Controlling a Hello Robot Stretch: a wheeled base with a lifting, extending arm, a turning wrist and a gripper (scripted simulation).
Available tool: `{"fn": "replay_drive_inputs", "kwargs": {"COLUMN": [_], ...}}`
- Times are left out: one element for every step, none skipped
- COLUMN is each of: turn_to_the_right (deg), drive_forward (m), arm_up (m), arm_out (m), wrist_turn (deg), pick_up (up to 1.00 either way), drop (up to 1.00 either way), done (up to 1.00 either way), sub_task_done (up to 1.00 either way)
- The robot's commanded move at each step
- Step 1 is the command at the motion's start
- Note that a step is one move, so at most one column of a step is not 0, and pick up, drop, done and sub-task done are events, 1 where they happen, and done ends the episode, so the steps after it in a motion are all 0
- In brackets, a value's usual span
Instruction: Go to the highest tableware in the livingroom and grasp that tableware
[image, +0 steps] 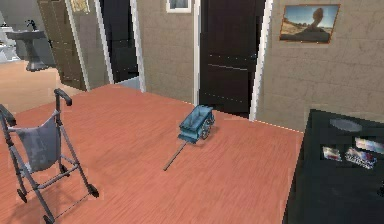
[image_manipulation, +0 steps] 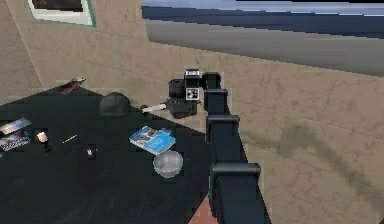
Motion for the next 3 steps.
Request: {"fn": "replay_drive_inputs", "kwargs": {"turn_to_the_right": [0.0,0.0,0.0], "drive_forward": [0.0,0.0,0.0], "arm_up": [-0.3,0.0,0.1], "arm_out": [0.0,0.0,0.0], "wrist_turn": [0.0,0.0,0.0], "pick_up": [0.0,1.0,0.0], "drop": [0.0,0.0,0.0], "done": [0.0,0.0,0.0], "sub_task_done": [0.0,0.0,0.0]}}
